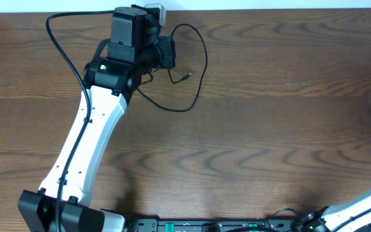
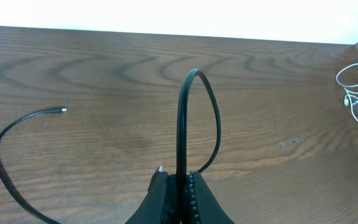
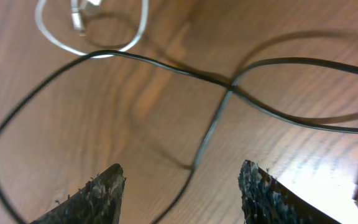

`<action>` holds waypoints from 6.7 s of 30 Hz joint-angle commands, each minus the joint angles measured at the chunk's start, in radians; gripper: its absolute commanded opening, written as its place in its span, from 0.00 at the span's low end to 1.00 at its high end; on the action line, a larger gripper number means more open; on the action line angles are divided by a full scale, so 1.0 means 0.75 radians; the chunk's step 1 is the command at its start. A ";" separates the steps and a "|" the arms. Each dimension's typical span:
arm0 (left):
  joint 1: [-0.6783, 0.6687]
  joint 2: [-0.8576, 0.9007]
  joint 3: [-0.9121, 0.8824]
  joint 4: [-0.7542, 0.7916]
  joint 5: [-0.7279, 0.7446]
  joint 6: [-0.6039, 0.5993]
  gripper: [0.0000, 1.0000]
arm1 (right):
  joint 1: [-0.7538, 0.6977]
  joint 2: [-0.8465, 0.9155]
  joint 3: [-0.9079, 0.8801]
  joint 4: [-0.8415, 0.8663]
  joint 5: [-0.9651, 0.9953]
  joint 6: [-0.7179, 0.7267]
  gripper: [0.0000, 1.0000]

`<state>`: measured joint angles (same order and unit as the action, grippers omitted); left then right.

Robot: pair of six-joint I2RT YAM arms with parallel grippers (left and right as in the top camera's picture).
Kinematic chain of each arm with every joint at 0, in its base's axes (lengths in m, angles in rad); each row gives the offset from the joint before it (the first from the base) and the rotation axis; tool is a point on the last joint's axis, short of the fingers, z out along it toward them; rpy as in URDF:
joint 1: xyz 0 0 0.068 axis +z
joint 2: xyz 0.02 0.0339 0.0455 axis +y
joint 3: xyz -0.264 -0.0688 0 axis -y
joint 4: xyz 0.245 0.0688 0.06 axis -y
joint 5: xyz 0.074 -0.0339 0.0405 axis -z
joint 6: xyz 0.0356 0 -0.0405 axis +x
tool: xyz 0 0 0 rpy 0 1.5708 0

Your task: Untangle cables

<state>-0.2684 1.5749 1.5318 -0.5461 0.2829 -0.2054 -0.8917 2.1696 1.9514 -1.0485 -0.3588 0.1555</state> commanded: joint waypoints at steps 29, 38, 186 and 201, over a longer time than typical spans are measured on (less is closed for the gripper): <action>0.173 0.426 0.012 -0.329 -0.297 -0.532 0.08 | 0.796 -0.251 0.015 -0.059 -0.245 -0.343 0.60; 0.179 0.654 0.012 -0.404 -0.298 -0.572 0.08 | 0.940 -0.251 0.015 -0.062 -0.112 -0.343 0.63; 0.012 0.736 -0.254 0.420 0.201 -0.218 0.13 | 1.422 -0.250 -0.437 0.215 -0.104 -0.258 0.70; -0.159 0.736 -0.255 0.438 0.126 -0.190 0.14 | 1.435 -0.250 -0.493 0.267 -0.023 -0.739 0.73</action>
<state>-0.3946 2.1067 1.3502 -0.2058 0.3969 -0.3626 0.1818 1.9892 1.6070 -0.8616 -0.3939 -0.2375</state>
